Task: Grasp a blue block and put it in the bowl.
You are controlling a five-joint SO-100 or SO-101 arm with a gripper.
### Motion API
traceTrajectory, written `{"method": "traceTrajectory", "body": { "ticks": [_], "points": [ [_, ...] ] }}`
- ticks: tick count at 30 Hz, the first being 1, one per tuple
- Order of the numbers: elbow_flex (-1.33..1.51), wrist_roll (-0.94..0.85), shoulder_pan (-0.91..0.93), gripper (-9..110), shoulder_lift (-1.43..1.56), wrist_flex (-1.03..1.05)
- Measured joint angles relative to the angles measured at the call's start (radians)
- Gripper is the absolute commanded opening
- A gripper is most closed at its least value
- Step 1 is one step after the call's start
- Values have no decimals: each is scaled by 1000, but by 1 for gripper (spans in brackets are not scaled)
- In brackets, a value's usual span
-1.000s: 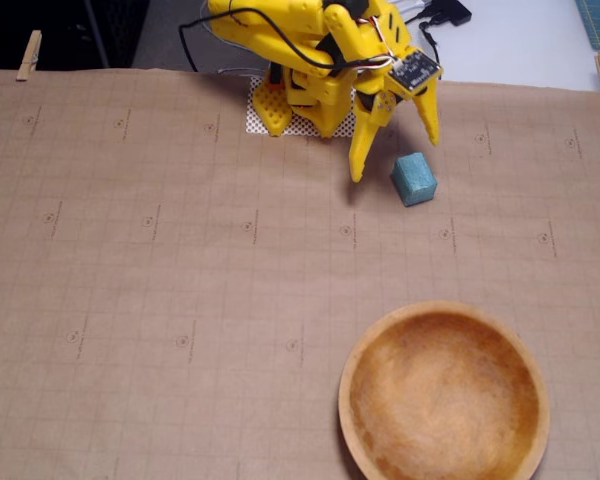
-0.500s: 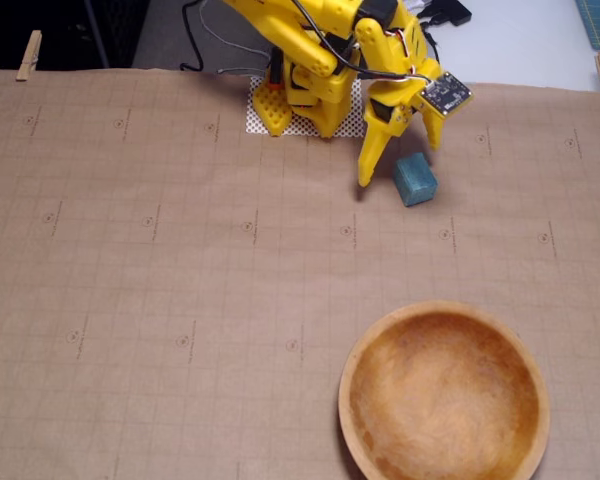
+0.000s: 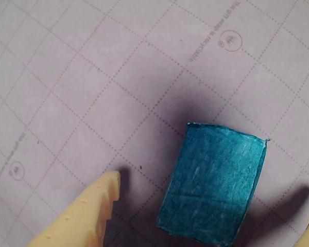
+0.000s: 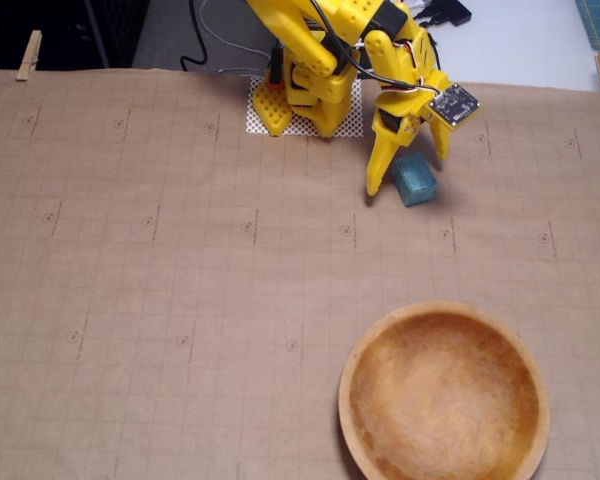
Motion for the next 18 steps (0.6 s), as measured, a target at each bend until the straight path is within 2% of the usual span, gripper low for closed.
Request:
{"method": "traceTrajectory", "body": {
  "ticks": [18],
  "points": [
    [-2,0,63,49,-193,-66]
  ]
}}
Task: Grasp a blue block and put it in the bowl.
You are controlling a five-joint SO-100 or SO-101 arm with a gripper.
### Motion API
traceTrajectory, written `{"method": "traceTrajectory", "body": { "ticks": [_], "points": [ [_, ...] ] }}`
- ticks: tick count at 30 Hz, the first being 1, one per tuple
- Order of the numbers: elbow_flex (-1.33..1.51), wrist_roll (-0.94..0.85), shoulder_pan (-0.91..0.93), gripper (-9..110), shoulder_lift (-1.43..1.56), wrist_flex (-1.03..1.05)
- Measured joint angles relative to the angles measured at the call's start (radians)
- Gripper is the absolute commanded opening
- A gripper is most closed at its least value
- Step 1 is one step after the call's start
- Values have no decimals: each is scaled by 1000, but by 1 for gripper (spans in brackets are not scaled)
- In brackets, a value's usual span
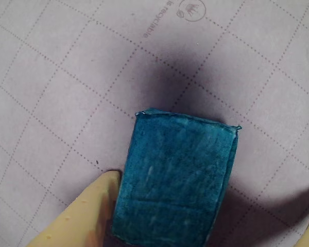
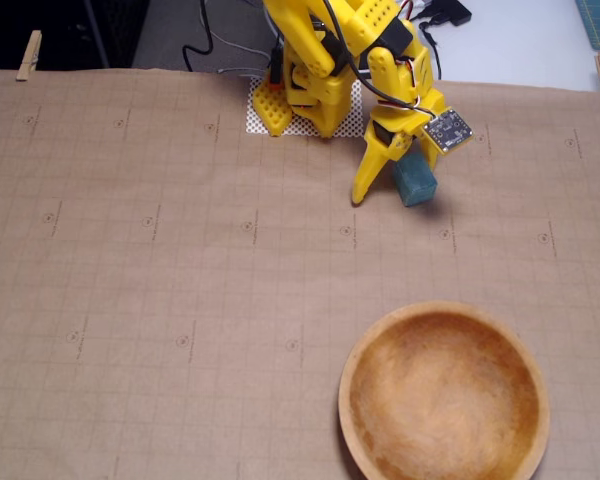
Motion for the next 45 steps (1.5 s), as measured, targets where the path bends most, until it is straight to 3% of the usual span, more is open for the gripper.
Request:
{"method": "traceTrajectory", "body": {
  "ticks": [30,45],
  "points": [
    [-60,55,2,48,-101,-14],
    [-80,61,5,24,-89,-5]
  ]
}}
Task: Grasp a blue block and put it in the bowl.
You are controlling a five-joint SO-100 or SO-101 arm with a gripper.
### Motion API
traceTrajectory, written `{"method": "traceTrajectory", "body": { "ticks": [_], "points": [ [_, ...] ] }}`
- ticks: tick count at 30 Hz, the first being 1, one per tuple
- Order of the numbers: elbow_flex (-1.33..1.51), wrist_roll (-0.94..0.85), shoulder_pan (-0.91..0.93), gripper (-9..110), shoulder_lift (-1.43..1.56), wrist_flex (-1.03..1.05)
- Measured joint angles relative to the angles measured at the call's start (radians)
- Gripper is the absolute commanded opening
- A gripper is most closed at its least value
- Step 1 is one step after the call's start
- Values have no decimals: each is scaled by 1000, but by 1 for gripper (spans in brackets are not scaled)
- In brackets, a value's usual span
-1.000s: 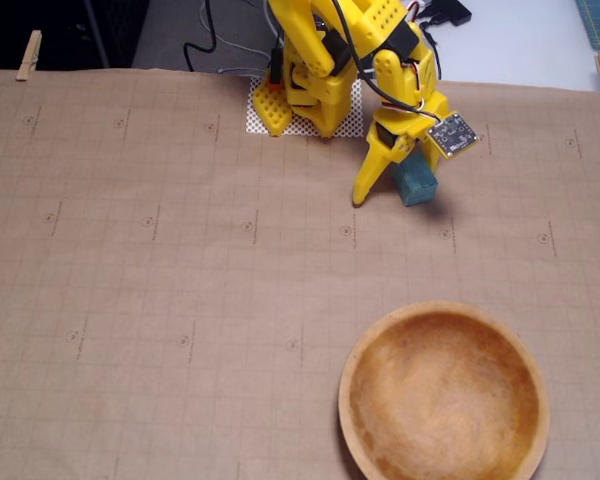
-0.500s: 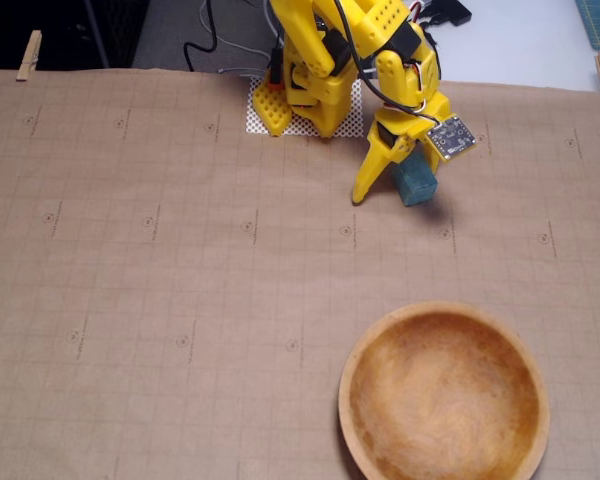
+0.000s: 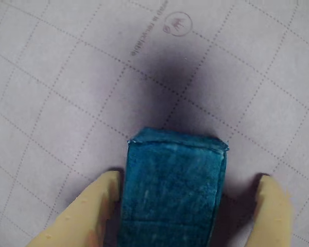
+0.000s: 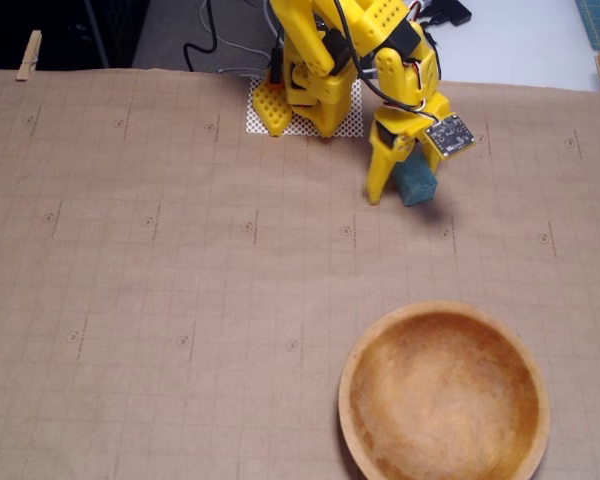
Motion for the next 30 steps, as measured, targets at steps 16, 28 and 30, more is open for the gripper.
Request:
{"method": "traceTrajectory", "body": {
  "ticks": [16,28,30],
  "points": [
    [-8,0,0,14,0,-6],
    [-5,0,0,3,2,-9],
    [-5,0,0,0,2,-11]
  ]
}}
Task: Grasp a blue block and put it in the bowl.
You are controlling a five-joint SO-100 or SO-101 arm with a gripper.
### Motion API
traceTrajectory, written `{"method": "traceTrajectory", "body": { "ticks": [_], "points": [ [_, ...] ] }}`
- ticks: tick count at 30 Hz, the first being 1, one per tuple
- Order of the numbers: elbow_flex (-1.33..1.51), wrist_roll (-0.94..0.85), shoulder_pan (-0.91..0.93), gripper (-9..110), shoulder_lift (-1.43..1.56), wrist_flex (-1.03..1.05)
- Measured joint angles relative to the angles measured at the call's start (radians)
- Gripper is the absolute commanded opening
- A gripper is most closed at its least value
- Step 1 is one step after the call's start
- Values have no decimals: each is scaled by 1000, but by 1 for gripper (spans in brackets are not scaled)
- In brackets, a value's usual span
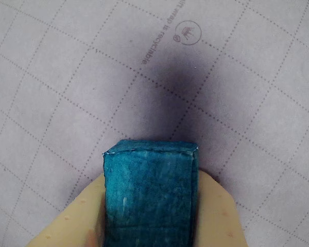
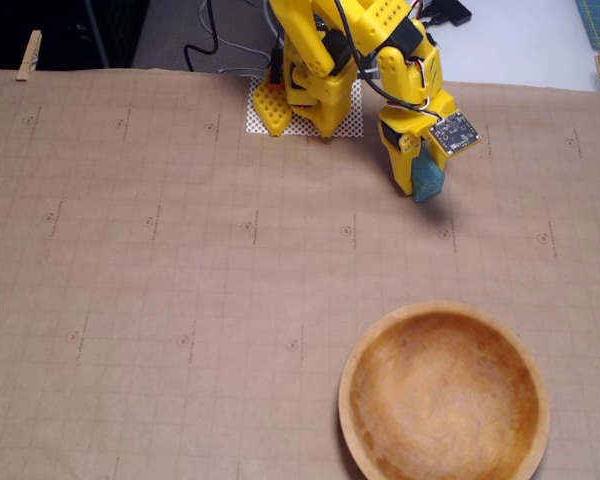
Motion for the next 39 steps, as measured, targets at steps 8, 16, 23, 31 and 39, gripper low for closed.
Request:
{"method": "traceTrajectory", "body": {
  "ticks": [8,16,23,31,39],
  "points": [
    [-18,0,-3,-1,-9,8],
    [-55,-15,-3,-1,80,9],
    [-110,-152,57,-1,218,9],
    [-241,-354,181,-1,324,38],
    [-446,-397,376,-1,345,215]
  ]
}}
